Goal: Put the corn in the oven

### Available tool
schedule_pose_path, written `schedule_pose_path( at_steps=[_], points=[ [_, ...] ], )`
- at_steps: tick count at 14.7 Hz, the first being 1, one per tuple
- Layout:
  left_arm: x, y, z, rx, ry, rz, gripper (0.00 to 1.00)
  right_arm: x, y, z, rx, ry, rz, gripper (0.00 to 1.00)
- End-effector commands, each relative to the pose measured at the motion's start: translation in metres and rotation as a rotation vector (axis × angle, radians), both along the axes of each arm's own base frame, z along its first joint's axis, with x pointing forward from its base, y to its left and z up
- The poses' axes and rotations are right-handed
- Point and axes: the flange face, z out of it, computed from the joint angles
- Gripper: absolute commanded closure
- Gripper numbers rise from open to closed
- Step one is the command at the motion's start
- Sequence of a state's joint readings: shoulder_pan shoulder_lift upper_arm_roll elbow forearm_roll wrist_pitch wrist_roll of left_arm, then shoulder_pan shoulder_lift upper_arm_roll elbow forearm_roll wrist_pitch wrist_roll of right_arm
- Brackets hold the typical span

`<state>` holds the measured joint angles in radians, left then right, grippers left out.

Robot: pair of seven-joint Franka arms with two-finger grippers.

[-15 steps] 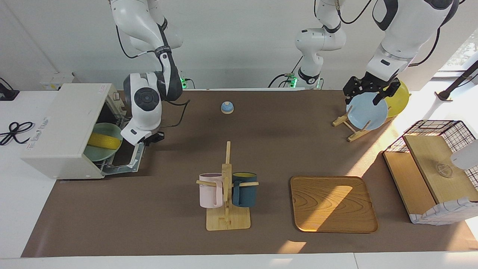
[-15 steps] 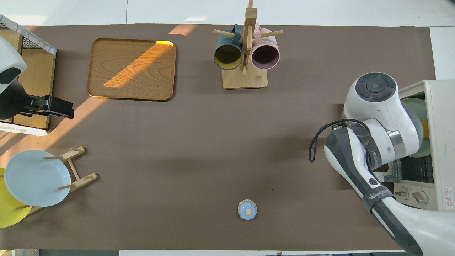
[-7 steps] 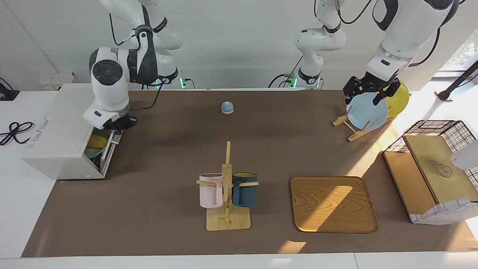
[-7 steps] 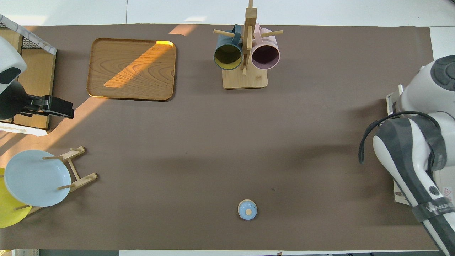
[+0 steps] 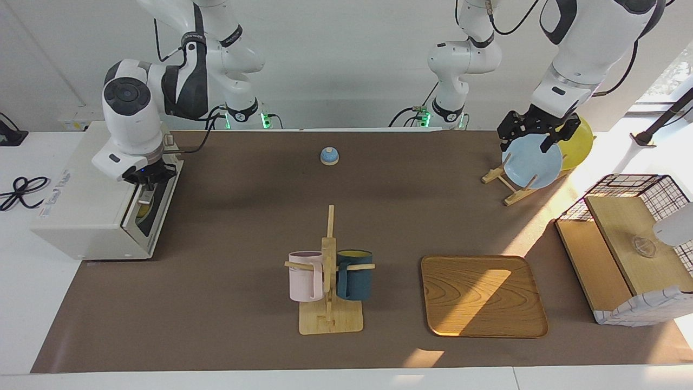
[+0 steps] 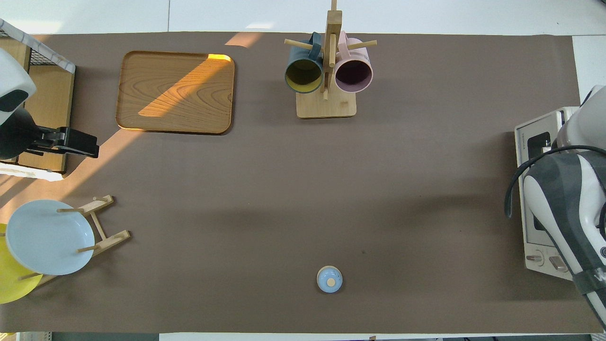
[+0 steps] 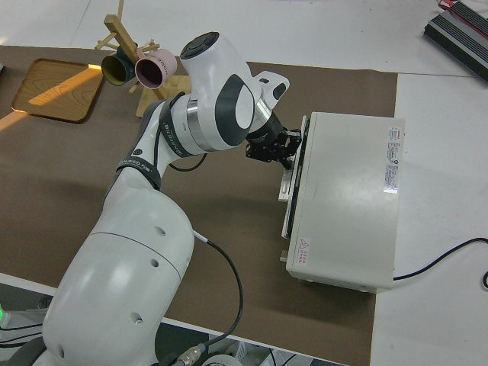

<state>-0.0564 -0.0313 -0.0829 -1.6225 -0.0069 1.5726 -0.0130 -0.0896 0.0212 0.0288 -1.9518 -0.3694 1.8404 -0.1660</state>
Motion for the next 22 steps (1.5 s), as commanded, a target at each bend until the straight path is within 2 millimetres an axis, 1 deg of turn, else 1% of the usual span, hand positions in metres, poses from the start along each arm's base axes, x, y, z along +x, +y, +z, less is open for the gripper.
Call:
schedule_pose_path(
  at_steps=[1, 2, 5, 6, 7, 8, 10, 12, 13, 15, 17, 20, 21, 22],
  points=[
    [-0.006, 0.003, 0.005, -0.007, 0.006, 0.008, 0.00, 0.007, -0.004, 0.006, 0.057, 0.018, -0.037, 0.48],
    [-0.006, 0.003, 0.005, -0.007, 0.006, 0.008, 0.00, 0.008, -0.003, 0.016, 0.066, 0.019, -0.047, 0.42],
    [-0.006, 0.003, 0.005, -0.007, 0.006, 0.008, 0.00, 0.009, 0.004, 0.034, 0.132, 0.015, -0.079, 0.27],
    [-0.006, 0.003, 0.005, -0.007, 0.006, 0.008, 0.00, 0.011, 0.008, 0.048, 0.177, 0.004, -0.097, 0.22],
    [-0.006, 0.003, 0.005, -0.007, 0.006, 0.008, 0.00, 0.013, 0.014, 0.069, 0.224, -0.011, -0.113, 0.13],
    [-0.006, 0.003, 0.005, -0.007, 0.006, 0.008, 0.00, 0.014, 0.018, 0.090, 0.251, -0.019, -0.120, 0.00],
    [-0.006, 0.003, 0.005, -0.008, 0.004, 0.008, 0.00, 0.015, 0.023, 0.120, 0.263, -0.024, -0.120, 0.00],
    [-0.006, 0.003, 0.005, -0.007, 0.006, 0.008, 0.00, 0.012, 0.028, 0.141, 0.273, -0.028, -0.122, 0.00],
    [-0.006, 0.003, 0.005, -0.007, 0.006, 0.008, 0.00, 0.012, 0.029, 0.147, 0.291, -0.033, -0.125, 0.00],
    [-0.006, 0.003, 0.005, -0.007, 0.006, 0.008, 0.00, 0.009, 0.028, 0.148, 0.298, -0.008, -0.134, 0.00],
    [-0.006, 0.003, 0.005, -0.007, 0.006, 0.008, 0.00, 0.010, 0.024, 0.147, 0.295, -0.014, -0.143, 0.00],
    [-0.006, 0.003, 0.005, -0.007, 0.006, 0.008, 0.00, 0.008, 0.027, 0.147, 0.290, -0.005, -0.182, 0.00],
    [-0.006, 0.003, 0.005, -0.007, 0.006, 0.008, 0.00, 0.007, 0.025, 0.144, 0.287, 0.012, -0.193, 0.00],
    [-0.006, 0.003, 0.005, -0.007, 0.006, 0.008, 0.00, 0.007, 0.028, 0.143, 0.282, 0.017, -0.190, 0.00]
  ],
)
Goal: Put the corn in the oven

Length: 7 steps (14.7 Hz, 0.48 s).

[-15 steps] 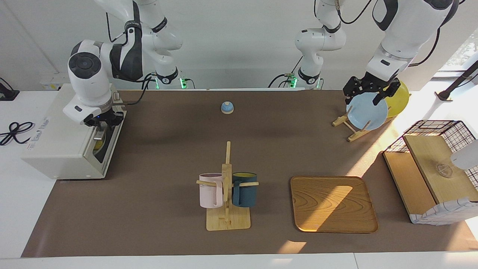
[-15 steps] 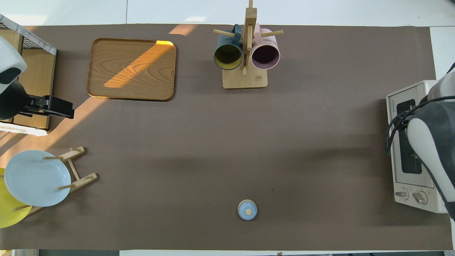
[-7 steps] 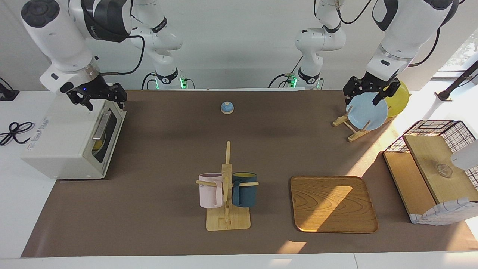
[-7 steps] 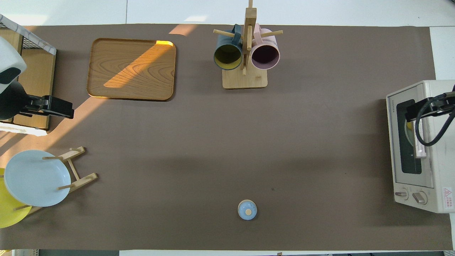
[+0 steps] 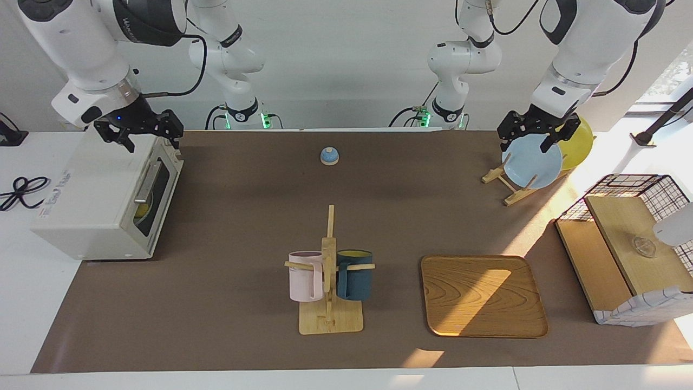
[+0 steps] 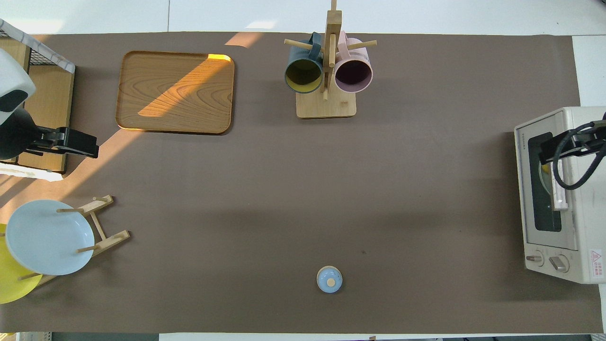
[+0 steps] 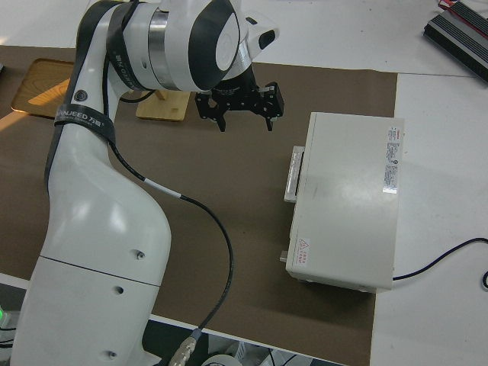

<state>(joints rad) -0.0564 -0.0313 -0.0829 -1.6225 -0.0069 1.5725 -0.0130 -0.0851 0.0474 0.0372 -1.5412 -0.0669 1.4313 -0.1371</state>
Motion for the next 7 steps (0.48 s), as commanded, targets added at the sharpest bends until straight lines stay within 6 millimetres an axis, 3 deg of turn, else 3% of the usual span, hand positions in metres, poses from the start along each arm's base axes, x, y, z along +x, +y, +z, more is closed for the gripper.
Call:
schedule_pose_path(
  at_steps=[1, 7],
  points=[
    [-0.006, 0.003, 0.005, -0.007, 0.006, 0.008, 0.00, 0.002, 0.003, 0.002, 0.020, 0.017, -0.022, 0.00],
    [-0.006, 0.003, 0.005, -0.007, 0.006, 0.008, 0.00, -0.010, 0.005, 0.001, 0.017, 0.059, -0.050, 0.00]
  ],
)
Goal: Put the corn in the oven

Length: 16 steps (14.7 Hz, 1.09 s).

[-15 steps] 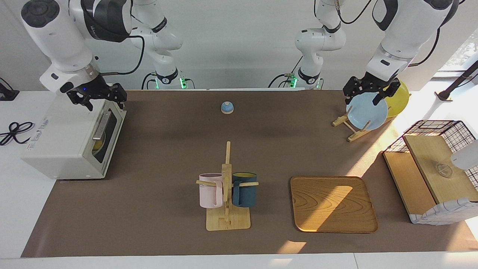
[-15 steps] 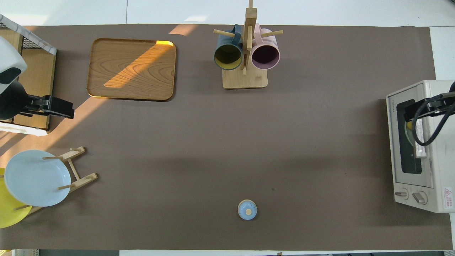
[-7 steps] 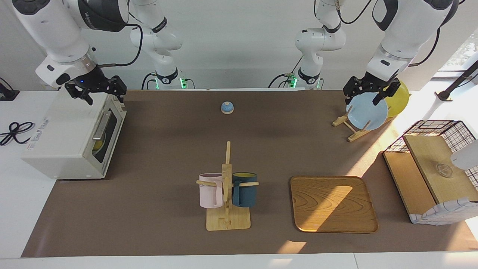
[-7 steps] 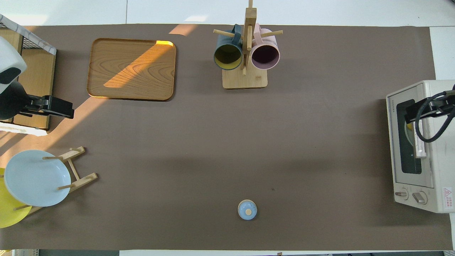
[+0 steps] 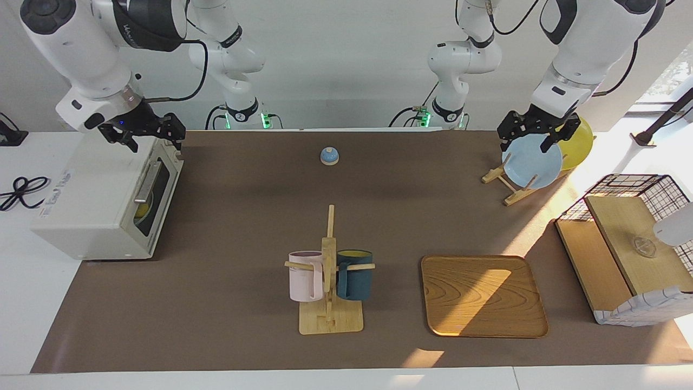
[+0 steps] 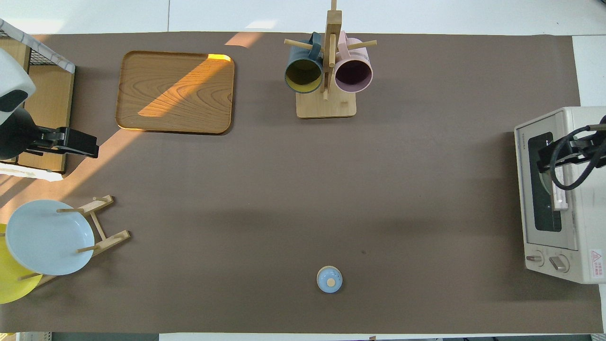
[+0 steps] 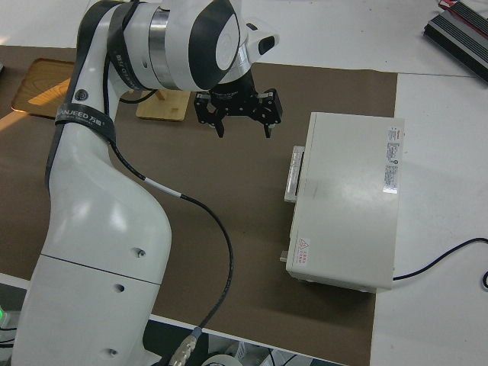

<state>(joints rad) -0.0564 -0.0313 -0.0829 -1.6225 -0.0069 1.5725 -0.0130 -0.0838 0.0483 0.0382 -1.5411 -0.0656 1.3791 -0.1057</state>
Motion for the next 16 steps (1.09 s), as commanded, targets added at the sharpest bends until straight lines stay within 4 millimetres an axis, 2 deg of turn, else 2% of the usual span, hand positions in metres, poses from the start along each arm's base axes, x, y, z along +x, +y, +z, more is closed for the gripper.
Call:
schedule_pose_path(
  at_steps=[1, 16],
  points=[
    [-0.0064, 0.0033, 0.0045, -0.007, 0.006, 0.008, 0.00, -0.0062, 0.0039, 0.0030, 0.018, 0.025, -0.020, 0.00],
    [-0.0064, 0.0033, 0.0045, -0.007, 0.006, 0.008, 0.00, -0.0047, 0.0019, 0.0077, 0.015, -0.003, -0.019, 0.00]
  ],
)
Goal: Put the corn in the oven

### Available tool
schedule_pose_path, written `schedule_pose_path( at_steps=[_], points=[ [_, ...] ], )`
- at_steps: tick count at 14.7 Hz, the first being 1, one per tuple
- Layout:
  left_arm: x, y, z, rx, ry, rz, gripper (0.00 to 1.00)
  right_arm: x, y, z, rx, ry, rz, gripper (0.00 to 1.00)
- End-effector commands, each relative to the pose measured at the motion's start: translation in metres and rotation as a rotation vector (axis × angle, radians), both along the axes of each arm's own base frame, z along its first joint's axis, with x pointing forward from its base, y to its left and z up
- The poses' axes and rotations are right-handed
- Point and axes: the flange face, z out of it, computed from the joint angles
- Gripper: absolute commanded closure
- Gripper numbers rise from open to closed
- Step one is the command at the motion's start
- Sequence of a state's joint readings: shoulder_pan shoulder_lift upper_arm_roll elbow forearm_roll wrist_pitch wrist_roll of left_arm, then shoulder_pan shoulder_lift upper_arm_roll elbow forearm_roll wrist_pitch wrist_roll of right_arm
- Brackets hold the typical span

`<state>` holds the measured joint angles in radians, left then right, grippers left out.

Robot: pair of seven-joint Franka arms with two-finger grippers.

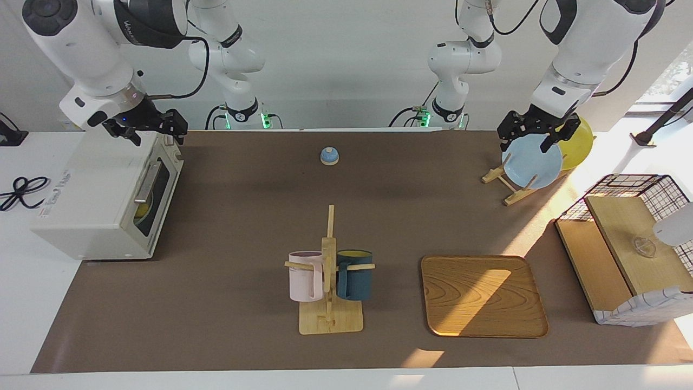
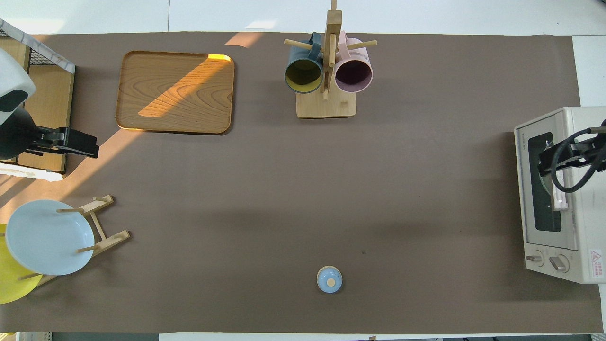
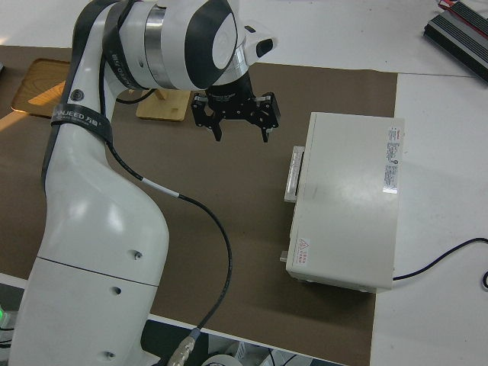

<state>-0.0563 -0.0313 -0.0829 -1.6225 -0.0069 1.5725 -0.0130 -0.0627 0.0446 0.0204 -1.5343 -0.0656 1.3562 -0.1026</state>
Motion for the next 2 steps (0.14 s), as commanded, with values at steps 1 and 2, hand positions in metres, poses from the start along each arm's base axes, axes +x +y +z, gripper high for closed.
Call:
schedule_pose_path(
  at_steps=[1, 2],
  points=[
    [-0.0064, 0.0033, 0.0045, -0.007, 0.006, 0.008, 0.00, -0.0014, -0.0020, 0.0040, 0.016, -0.015, -0.020, 0.00],
    [-0.0064, 0.0033, 0.0045, -0.007, 0.006, 0.008, 0.00, -0.0014, -0.0018, 0.0040, 0.017, -0.016, -0.021, 0.00]
  ],
)
